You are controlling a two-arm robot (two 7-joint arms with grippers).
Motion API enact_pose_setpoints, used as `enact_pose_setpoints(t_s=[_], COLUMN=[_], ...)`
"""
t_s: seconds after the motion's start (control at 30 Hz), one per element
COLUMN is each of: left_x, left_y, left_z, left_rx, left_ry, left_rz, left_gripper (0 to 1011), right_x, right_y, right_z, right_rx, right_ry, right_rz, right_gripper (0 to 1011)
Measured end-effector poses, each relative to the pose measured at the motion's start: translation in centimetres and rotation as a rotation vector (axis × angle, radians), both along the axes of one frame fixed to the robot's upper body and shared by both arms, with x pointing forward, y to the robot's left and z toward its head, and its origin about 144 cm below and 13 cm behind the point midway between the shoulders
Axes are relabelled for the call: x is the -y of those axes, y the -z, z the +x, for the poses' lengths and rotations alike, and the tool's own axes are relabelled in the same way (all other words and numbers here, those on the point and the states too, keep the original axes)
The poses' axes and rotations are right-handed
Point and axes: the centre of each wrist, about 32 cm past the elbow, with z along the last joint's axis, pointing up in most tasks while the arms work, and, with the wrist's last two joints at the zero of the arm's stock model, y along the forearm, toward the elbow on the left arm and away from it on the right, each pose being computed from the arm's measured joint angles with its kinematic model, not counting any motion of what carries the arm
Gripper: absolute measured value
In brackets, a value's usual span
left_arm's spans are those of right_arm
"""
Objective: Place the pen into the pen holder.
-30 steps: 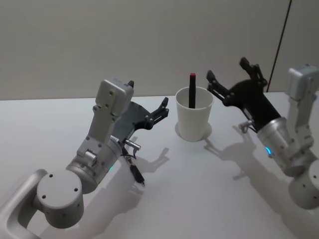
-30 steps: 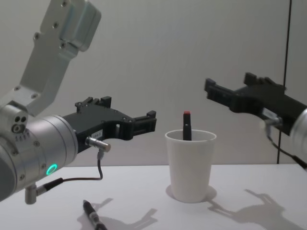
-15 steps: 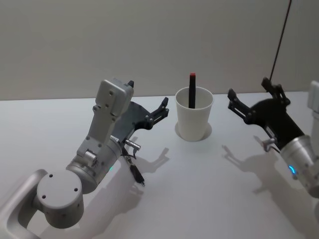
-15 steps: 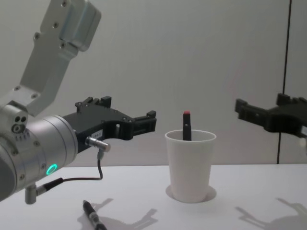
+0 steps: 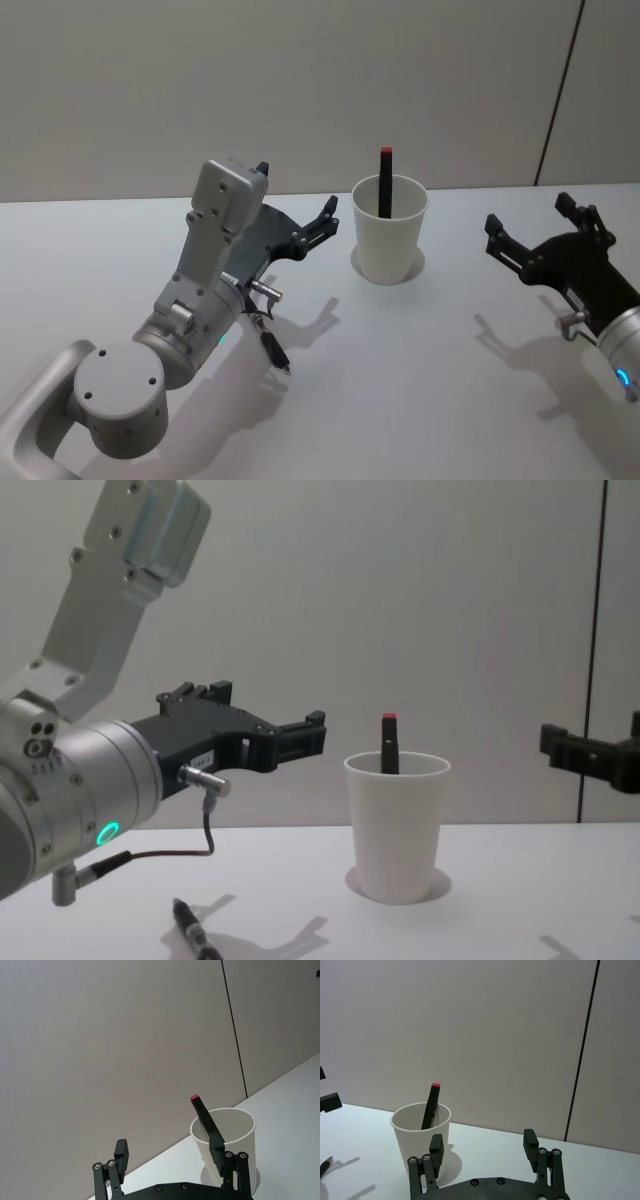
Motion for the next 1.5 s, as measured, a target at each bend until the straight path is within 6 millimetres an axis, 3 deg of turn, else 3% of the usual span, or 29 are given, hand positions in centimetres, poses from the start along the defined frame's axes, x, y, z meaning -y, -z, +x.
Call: enact_pose_setpoints(t_s=[0.9, 1.5], left_x=[-0.1, -0.8], left_y=[-0.2, -1.2], left_z=[-0.4, -3.3], left_rx=[-0.027, -0.136], left_ry=[0.001, -0.032], left_rz=[-0.006, -0.040], left_gripper=[1003, 1003], right_x=[0.1, 0.1], right_y=[-0.1, -0.1], right_z=[-0.4, -0.4], right_rx=[-0.013, -0.013], right_ry=[0.004, 0.003], right_rz=[-0.005, -0.006], right_gripper=[1001, 1001])
